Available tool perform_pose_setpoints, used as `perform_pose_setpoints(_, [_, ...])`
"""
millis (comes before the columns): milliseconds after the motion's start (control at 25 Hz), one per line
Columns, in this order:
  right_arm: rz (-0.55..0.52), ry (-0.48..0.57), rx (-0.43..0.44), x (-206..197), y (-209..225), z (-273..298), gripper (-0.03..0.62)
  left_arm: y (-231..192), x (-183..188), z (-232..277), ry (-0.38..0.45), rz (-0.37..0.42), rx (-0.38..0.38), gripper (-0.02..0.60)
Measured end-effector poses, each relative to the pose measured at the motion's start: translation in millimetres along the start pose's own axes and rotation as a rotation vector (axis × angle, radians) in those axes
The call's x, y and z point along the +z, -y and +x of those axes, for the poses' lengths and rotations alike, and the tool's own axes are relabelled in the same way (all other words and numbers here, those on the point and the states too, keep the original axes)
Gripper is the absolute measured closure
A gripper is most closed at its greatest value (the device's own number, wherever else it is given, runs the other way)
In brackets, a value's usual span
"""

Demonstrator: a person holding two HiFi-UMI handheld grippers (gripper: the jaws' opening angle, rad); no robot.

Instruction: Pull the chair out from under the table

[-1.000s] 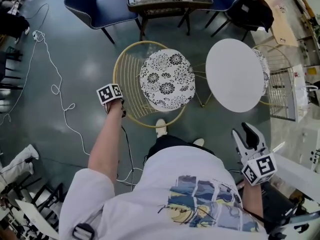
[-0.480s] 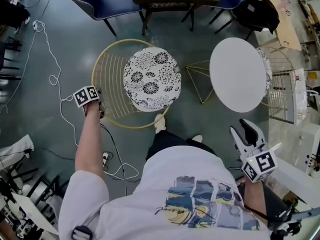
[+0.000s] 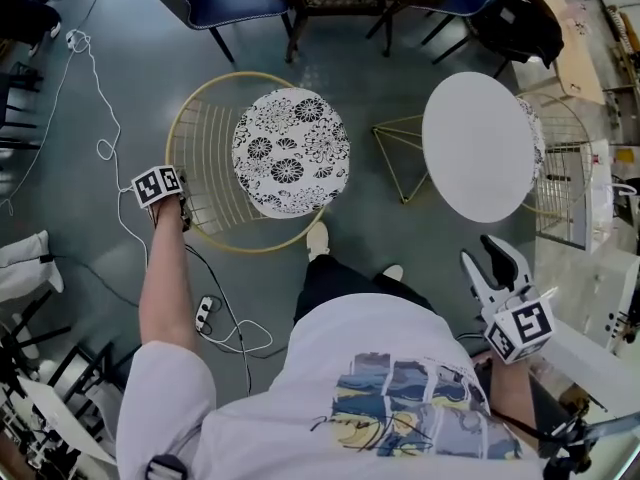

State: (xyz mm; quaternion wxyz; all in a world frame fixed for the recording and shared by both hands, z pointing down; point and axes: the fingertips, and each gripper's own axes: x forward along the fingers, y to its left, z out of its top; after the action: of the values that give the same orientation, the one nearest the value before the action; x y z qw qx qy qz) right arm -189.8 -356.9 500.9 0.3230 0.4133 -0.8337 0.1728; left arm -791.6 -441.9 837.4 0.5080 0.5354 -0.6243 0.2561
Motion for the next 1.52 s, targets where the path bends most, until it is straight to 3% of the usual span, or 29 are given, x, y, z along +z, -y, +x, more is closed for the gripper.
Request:
perform_pose_setpoints(80, [0.001, 0.009, -0.002, -15.9, 24.6, -3.3, 0.419, 21.8, -5.7, 8.1, 0.017, 0.018, 0.031, 0.569])
perform_pose_setpoints(240, [0.011, 0.025, 0.005, -14.3, 29.2, -10.9, 0.419, 23.6, 9.5, -16.5, 0.061, 0.090, 0.114, 0.535])
perform_pose_setpoints(480, [0.010, 0.068, 0.069, -44.5, 154.6, -72.0, 0.419, 162.9, -3.0, -75.1, 0.140, 0.223, 0.250, 0.505])
perform_pose_setpoints(680, [-0.003, 0.113, 0.150, -58.3, 172.3, -99.4, 0.419, 208.1, -23.8, -155.3, 0.278, 0.260, 0.290, 0.505])
perform_pose_setpoints(920, [-0.031, 0.156, 0.287, -75.8, 195.9, -146.8, 0.427, 342.6, -87.8, -264.6, 0.422, 0.370, 0.159, 0.506])
perform_pose_setpoints(1040, [-0.068, 0.186, 0.353, -91.9, 214.8, -177.1, 0.479, 432.2, -145.7, -316.3, 0.471, 0.364, 0.047, 0.521])
perform_pose_setpoints(1120, [-0.080, 0.197, 0.393, -104.6, 225.7, -196.4, 0.513, 492.3, -189.8, -344.9, 0.492, 0.339, -0.052, 0.569])
perform_pose_setpoints(1280, [-0.094, 0.173, 0.506, -110.9, 236.5, -223.4, 0.553, 601.4, -254.0, -392.0, 0.457, 0.336, -0.221, 0.572])
perform_pose_setpoints(1400, [-0.099, 0.152, 0.588, -105.0, 227.3, -244.5, 0.563, 663.4, -279.1, -420.6, 0.392, 0.418, -0.293, 0.572])
perform_pose_setpoints(1520, [-0.139, 0.159, 0.611, -117.6, 215.1, -268.0, 0.567, 715.8, -311.1, -442.4, 0.390, 0.504, -0.400, 0.572])
